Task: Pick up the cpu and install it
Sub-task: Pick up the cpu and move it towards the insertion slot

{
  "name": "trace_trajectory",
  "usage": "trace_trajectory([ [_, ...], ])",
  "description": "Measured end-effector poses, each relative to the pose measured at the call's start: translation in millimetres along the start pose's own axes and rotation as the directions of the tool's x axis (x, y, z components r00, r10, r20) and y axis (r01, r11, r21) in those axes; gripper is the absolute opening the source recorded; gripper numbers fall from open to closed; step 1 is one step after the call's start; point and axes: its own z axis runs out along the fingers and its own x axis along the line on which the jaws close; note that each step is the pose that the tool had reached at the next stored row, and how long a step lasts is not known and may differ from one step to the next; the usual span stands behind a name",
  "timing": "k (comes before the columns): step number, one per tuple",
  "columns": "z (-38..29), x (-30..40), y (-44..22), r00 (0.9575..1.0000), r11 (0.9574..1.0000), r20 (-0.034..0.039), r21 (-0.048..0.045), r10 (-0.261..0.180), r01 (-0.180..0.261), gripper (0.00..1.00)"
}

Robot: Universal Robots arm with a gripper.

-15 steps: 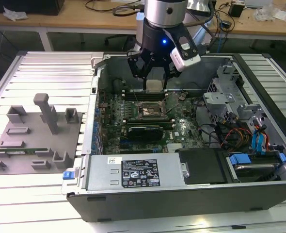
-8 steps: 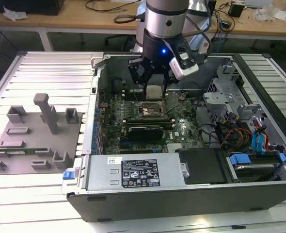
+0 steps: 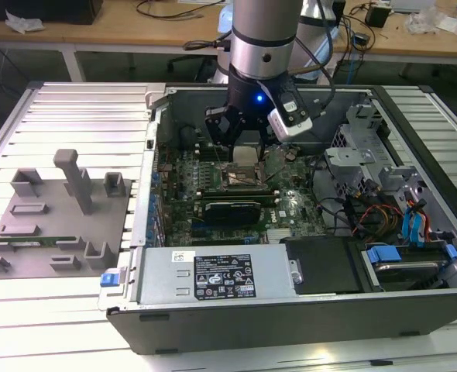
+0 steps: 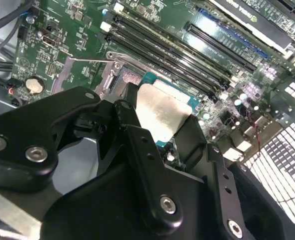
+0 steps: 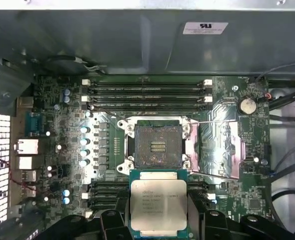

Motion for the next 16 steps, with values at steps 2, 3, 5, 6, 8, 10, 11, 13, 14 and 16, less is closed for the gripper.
trace_trajectory([
  [2, 2.0, 0.0, 3.7, 1.0, 1.0, -0.0001, 0.0001, 0.0, 0.0, 0.55],
  [3, 2.4, 0.1, 7.9, 1.0, 1.0, -0.0009, 0.0036, 0.0, 0.0, 0.55],
  [5, 4.9, 0.4, 11.4, 1.0, 1.0, -0.0009, 0.0052, 0.0, 0.0, 0.55],
  [6, 6.9, 0.4, 12.0, 1.0, 1.0, -0.0008, 0.0052, 0.0, 0.0, 0.55],
  [8, 12.4, 0.6, 13.3, 1.0, 1.0, -0.0009, 0.0052, 0.0, 0.0, 0.55],
  [10, 15.2, 0.9, 15.3, 1.0, 1.0, -0.001, 0.0055, 0.0, 0.0, 0.55],
  [11, 15.7, 0.9, 16.7, 1.0, 1.0, -0.0009, 0.0054, 0.0, 0.0, 0.55],
  [13, 16.3, 0.9, 18.9, 1.0, 1.0, -0.0009, 0.0053, 0.0, 0.0, 0.55],
  [14, 16.6, 1.0, 20.2, 1.0, 1.0, -0.0009, 0.0053, 0.0, 0.0, 0.55],
  [16, 17.0, 1.0, 22.6, 1.0, 1.0, -0.0009, 0.0054, 0.0, 0.0, 0.55],
])
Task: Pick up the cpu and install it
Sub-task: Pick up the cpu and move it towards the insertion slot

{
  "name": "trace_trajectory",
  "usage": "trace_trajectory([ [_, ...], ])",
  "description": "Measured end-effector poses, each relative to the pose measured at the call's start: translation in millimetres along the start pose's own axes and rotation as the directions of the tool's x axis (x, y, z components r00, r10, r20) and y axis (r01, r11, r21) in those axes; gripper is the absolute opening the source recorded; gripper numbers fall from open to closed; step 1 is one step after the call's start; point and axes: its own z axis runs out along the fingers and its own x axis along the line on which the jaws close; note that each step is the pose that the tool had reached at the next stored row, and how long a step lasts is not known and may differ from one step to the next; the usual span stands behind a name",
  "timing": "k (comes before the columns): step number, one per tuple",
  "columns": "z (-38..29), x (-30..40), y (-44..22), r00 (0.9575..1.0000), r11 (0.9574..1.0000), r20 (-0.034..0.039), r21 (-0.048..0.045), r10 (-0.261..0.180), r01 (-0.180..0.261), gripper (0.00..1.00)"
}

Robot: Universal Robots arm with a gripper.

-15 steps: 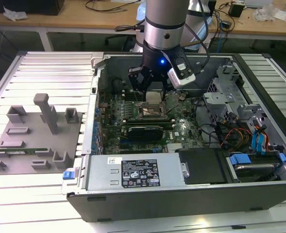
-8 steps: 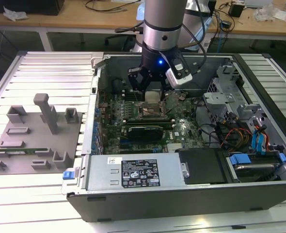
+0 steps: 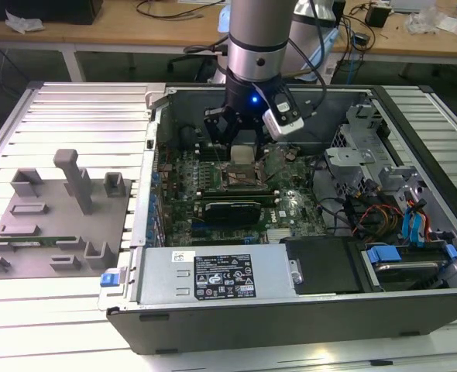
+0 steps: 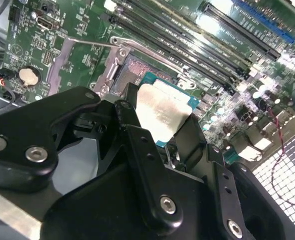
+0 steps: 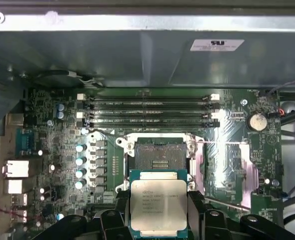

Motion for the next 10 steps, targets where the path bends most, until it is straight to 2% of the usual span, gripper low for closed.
trace_trajectory([
  [10, 0.9, 0.0, 9.0, 1.0, 1.0, 0.0, 0.0, 0.0, 0.0, 0.55],
])
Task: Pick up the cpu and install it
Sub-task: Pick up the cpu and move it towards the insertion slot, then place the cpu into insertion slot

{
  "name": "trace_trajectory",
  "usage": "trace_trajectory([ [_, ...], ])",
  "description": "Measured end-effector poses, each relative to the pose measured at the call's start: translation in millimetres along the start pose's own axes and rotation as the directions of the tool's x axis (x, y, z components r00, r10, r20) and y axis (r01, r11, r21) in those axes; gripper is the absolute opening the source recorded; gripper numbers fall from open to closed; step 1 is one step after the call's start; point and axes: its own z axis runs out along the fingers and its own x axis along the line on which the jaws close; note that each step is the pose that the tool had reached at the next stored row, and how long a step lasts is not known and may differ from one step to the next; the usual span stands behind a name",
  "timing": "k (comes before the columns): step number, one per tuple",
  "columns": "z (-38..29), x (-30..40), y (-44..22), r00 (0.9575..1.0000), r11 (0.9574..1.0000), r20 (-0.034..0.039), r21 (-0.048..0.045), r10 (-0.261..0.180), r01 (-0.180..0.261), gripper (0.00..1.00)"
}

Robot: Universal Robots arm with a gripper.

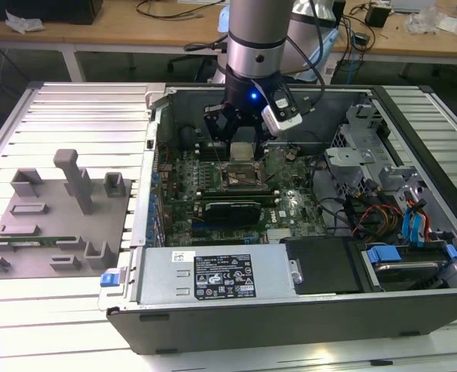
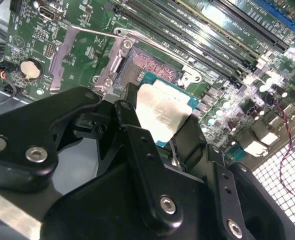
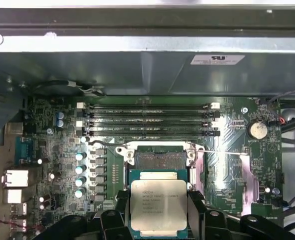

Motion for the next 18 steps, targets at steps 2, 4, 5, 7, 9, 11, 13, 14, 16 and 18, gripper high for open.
trace_trajectory([
  [2, 0.1, 0.0, 1.2, 1.0, 1.0, 0.0001, 0.0, 0.0, 0.0, 0.55],
  [4, 0.2, 0.0, 2.7, 1.0, 1.0, 0.0, 0.0, 0.0, 0.0, 0.55],
  [5, 0.3, 0.0, 3.9, 1.0, 1.0, 0.0, 0.0, 0.0, 0.0, 0.55],
  [7, 0.5, 0.0, 5.2, 1.0, 1.0, 0.0001, -0.0001, 0.0, 0.0, 0.55],
  [9, 0.7, 0.0, 8.4, 1.0, 1.0, 0.0, 0.0, 0.0, 0.0, 0.55],
  [11, 0.8, 0.1, 10.0, 1.0, 1.0, 0.0, 0.0, 0.0, 0.0, 0.55],
  [13, 0.9, 0.1, 11.6, 1.0, 1.0, 0.0, 0.0001, 0.0, 0.0, 0.55],
  [14, 1.0, 0.1, 12.2, 1.0, 1.0, 0.0, 0.0, 0.0, 0.0, 0.55],
  [16, 1.2, 0.1, 14.5, 1.0, 1.0, -0.0001, -0.0001, 0.0, 0.0, 0.55],
  [18, 1.3, 0.1, 14.5, 0.9987, 0.9987, 0.0029, 0.0, 0.051, -0.051, 0.55],
])
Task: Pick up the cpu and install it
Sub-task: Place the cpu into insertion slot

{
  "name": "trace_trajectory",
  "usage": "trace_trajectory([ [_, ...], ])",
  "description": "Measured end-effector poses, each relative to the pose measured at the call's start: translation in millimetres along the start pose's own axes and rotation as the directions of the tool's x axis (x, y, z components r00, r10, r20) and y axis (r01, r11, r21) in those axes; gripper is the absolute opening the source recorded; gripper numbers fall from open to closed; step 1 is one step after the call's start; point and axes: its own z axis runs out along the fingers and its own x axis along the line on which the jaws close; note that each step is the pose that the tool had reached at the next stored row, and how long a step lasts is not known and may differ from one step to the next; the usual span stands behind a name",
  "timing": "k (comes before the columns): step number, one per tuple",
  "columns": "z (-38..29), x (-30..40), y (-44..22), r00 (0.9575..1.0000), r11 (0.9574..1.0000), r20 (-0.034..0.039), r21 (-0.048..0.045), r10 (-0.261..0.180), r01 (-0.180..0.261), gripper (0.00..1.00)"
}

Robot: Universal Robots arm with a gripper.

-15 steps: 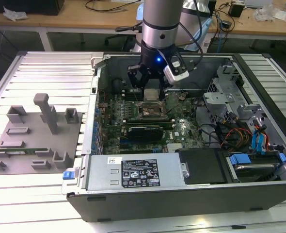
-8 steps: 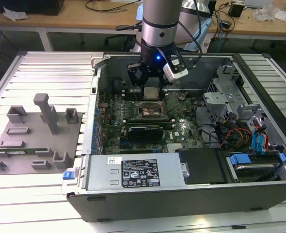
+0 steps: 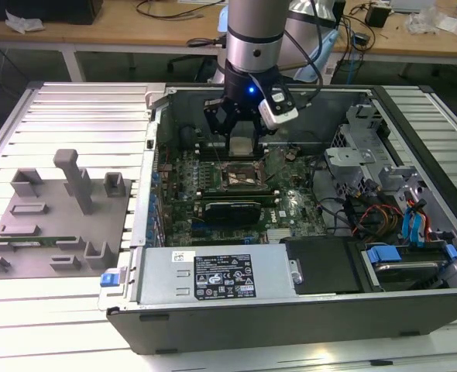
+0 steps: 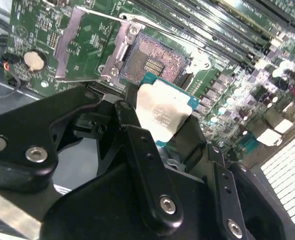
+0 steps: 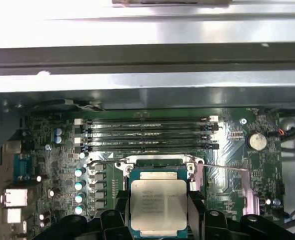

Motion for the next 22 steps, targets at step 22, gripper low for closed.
trace_trajectory([
  [22, 1.2, 0.0, -0.1, 0.8954, 0.8958, 0.0254, -0.0047, 0.444, -0.444, 0.55],
])
